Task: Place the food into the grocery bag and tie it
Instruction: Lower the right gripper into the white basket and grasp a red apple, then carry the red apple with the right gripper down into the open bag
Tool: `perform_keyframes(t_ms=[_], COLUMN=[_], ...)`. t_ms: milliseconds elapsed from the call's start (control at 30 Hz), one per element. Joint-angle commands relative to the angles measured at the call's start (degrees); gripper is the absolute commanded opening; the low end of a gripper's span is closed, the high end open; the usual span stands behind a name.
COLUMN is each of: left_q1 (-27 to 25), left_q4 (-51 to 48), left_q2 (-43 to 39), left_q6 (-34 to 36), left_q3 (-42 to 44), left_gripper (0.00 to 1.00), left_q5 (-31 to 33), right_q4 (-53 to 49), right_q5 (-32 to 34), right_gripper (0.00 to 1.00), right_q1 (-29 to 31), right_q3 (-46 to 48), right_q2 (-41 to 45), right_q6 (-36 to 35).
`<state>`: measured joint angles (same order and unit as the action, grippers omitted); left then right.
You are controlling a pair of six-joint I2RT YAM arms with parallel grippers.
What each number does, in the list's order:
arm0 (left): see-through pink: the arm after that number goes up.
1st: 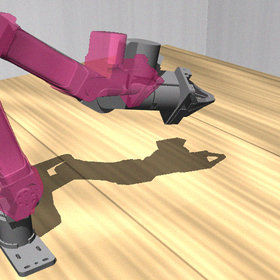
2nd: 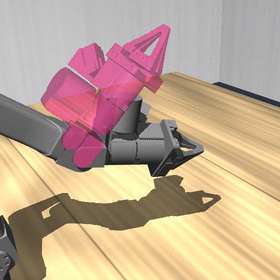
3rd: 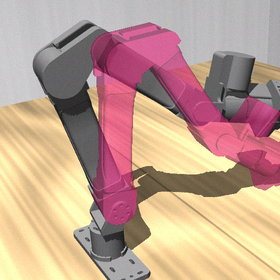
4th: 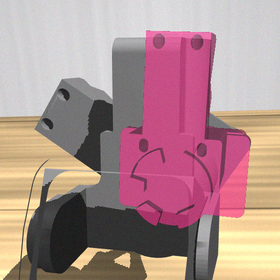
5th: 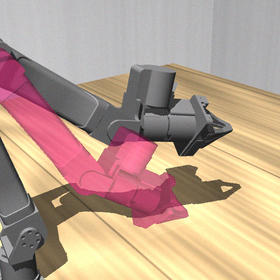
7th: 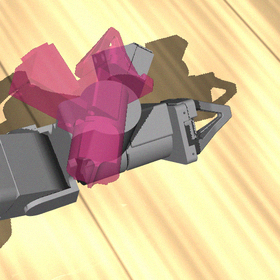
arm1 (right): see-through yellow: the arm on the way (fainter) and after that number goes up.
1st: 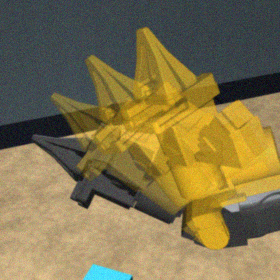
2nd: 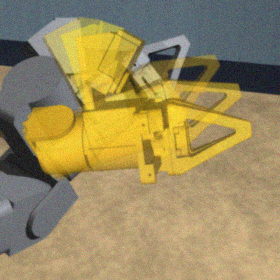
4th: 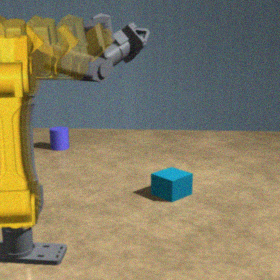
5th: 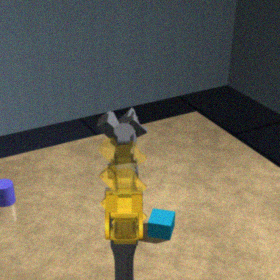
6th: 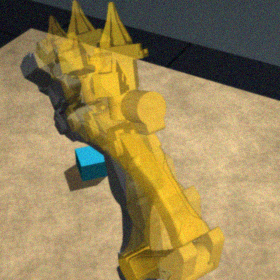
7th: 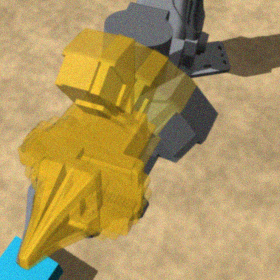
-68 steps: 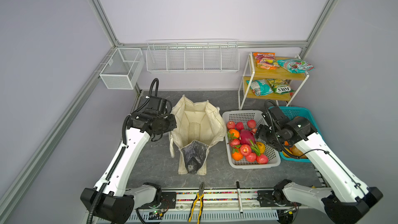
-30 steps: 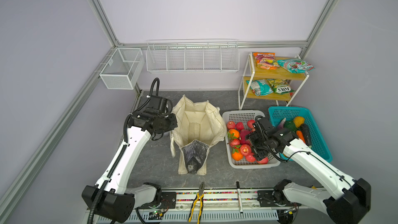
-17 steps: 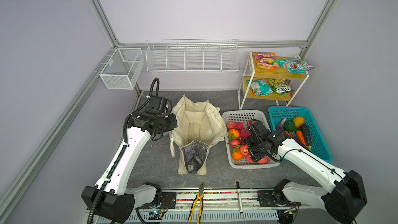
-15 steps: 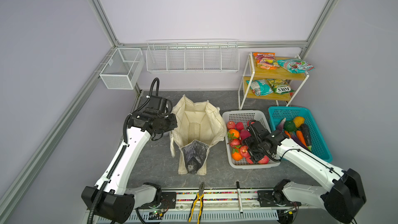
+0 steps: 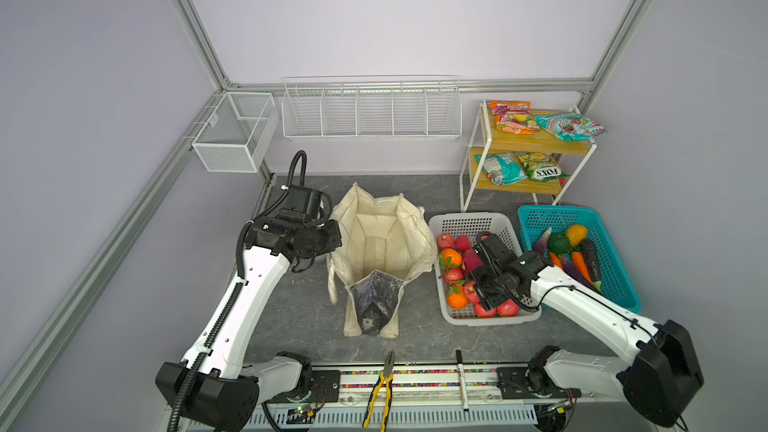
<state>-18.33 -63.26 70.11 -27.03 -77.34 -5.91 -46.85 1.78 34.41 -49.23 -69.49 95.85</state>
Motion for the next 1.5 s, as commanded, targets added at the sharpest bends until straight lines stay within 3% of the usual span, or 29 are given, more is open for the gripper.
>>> perform_keyframes(t_ms=[0, 167, 333, 533, 633, 767, 867, 1067, 1467], left_q1=[0.3, 0.29, 0.31, 0.31, 0.3, 0.31, 0.31, 1.39, 2.24], left_q4=[-0.32, -0.66, -0.06, 0.31, 0.42, 0.39, -0.19, 0.07, 2.33], left_q2=[-1.41, -1.2, -0.9, -0.77, -0.82, -0.85, -1.07, -2.51, -3.22], left_q6=[0.92, 1.26, 1.3, 1.71, 1.89, 1.93, 1.71, -0.03, 0.04], left_q3=[0.58, 0.16, 0.04, 0.29, 0.38, 0.45, 0.81, 2.88, 4.22], left_gripper=[0.0, 0.0, 0.0, 0.0, 0.0, 0.0, 0.0, 0.0, 0.0], left_q5=[0.11, 0.2, -0.15, -0.66, -0.86, 0.0, 1.81, 4.58, 0.34], right_q4=[-4.46, -13.65, -14.81, -12.98, -15.79, -23.95, -25.22, -22.45, -17.37], right_q5=[2.25, 7.91, 8.56, 4.34, -2.01, -5.47, -6.97, -4.69, 1.18], right_gripper=[0.48, 0.47, 0.5, 0.52, 0.52, 0.5, 0.49, 0.49, 0.49], right_q1=[0.54, 0.5, 1.3, 9.96, 14.63, 18.39, 19.58, 20.68, 22.56], right_q3=[-4.14, -20.11, -41.14, -67.6, -82.14, -98.84, -99.37, -90.03, -82.5], right_q2=[2.99, 4.45, -3.2, -22.59, -35.62, -50.0, -53.94, -53.98, -59.87], right_q6=[2.27, -8.03, -24.71, -44.24, -49.56, -54.53, -56.0, -58.84, -61.78])
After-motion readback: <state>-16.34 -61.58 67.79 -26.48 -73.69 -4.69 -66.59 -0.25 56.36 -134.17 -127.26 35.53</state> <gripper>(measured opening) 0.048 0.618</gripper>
